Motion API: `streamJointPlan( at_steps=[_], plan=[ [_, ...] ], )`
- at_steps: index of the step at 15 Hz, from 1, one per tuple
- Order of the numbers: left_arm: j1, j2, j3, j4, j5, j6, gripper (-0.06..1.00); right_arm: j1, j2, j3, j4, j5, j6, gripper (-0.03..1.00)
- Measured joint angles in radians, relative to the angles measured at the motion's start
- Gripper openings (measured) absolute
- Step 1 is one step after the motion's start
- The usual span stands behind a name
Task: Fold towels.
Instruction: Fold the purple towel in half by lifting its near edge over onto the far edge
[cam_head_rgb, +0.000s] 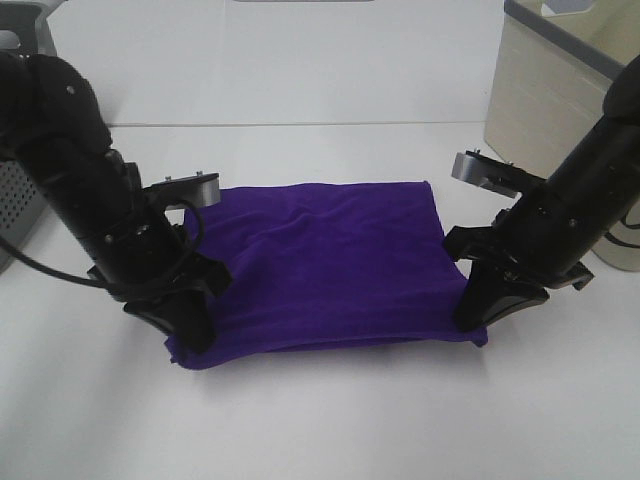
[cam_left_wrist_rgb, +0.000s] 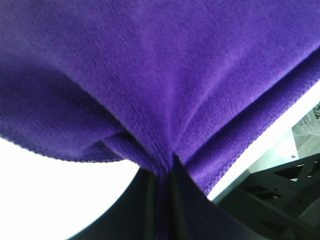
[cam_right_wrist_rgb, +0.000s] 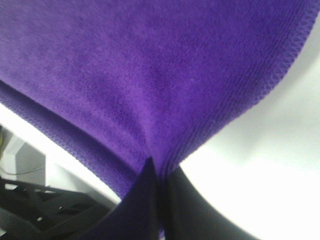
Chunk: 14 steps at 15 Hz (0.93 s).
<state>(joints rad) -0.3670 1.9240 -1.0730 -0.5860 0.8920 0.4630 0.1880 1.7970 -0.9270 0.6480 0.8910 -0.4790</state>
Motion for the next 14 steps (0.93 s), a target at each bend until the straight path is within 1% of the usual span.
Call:
streamJointPlan(
  at_steps=[4,6,10,14],
  plan=[
    [0.000,-0.134,0.127,-0.037,-0.020,-0.028,0.01,0.001,-0.145,0.068,0.016,0.056,0.006,0.03],
    [0.000,-0.215,0.147,-0.037,-0.024,-0.053,0.01,0.001,-0.212,0.076,0.019,0.073,0.018,0.03],
    [0.000,-0.260,0.148,-0.033,-0.036,-0.070,0.01,0.001,-0.234,0.076,0.004,0.070,0.045,0.03],
    [0.000,-0.260,0.137,-0.023,-0.072,-0.071,0.01,0.001,-0.234,0.051,0.004,0.016,0.048,0.03]
  ],
)
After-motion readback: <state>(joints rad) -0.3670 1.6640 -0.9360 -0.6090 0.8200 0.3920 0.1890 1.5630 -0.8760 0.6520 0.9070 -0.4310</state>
